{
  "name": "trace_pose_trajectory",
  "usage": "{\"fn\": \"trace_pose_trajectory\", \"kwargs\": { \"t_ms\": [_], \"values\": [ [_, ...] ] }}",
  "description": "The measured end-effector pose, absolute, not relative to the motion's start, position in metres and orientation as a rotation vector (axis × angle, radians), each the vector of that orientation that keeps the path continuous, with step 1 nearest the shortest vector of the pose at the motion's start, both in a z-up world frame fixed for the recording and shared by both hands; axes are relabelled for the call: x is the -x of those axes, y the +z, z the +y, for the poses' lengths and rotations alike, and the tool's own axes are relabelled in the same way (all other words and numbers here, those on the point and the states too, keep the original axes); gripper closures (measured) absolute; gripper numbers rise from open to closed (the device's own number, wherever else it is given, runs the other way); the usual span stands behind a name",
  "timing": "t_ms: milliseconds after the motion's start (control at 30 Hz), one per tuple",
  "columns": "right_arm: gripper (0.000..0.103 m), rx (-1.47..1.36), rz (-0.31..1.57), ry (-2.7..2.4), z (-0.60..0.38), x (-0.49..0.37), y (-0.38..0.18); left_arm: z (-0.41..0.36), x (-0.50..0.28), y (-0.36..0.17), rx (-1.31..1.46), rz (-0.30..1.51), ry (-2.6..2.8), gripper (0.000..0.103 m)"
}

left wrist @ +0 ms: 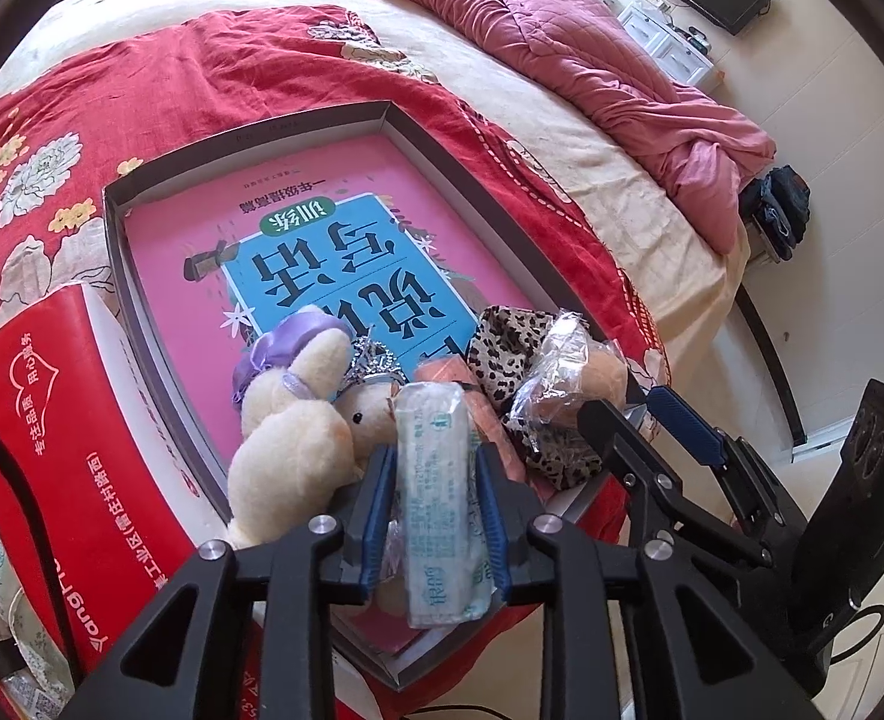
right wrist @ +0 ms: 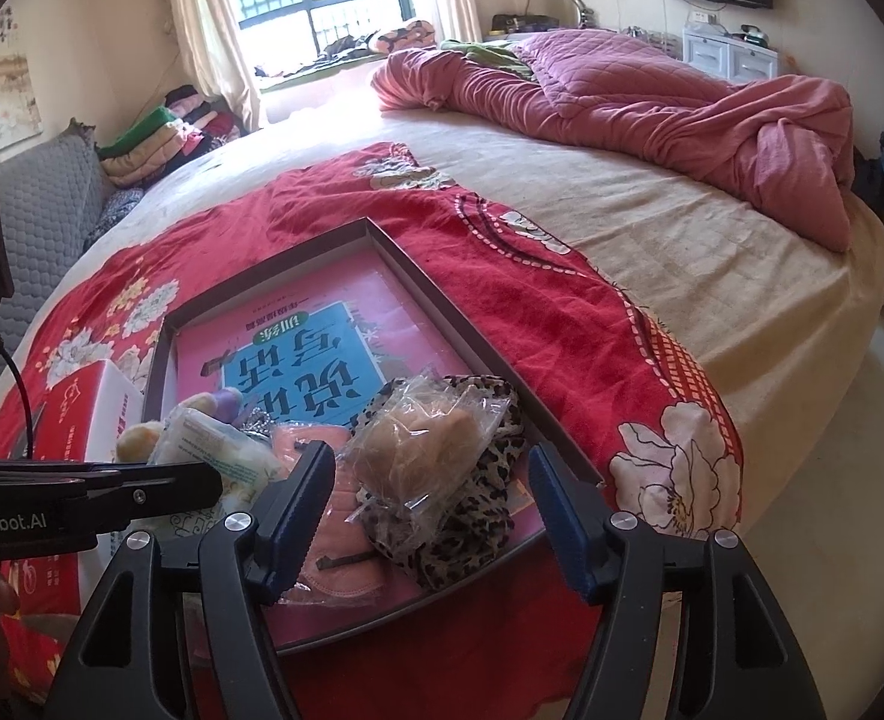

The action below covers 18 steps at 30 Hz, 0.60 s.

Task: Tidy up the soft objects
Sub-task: 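Open the left tool to release the roll while the right tool releases the bun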

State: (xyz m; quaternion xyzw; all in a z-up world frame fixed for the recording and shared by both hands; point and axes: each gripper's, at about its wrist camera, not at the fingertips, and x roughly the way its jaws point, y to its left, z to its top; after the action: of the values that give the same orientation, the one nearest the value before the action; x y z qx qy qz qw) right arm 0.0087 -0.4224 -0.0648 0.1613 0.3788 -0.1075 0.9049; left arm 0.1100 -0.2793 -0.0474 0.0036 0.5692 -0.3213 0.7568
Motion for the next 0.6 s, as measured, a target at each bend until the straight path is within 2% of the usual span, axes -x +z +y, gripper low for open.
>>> {"fn": "trace_pose_trajectory", "kwargs": {
  "t_ms": [167,300,433,600],
  "values": [
    [0.034,-0.318,0.788,-0.228,-0.421,-0.006,-0.063,-0.278,-0.109,-0.044,-0.015,1.239,-0.703,0.067],
    [0.034,-0.308,0.793,-0.238,-0.42,-0.001,-0.061,-0.276,-0.105,-0.039,-0.011,1.234,-0.707,0.059],
    [0.029,-0.311,0.794,-0.256,-0.423,0.005,-0.059,-0.274,-0.1,-0.033,-0.026,1.223,-0.71,0.054],
    [0.028,-0.305,0.794,-0.267,-0.422,0.013,-0.056,-0.271,-0.094,-0.026,-0.031,1.206,-0.717,0.049]
  ]
}}
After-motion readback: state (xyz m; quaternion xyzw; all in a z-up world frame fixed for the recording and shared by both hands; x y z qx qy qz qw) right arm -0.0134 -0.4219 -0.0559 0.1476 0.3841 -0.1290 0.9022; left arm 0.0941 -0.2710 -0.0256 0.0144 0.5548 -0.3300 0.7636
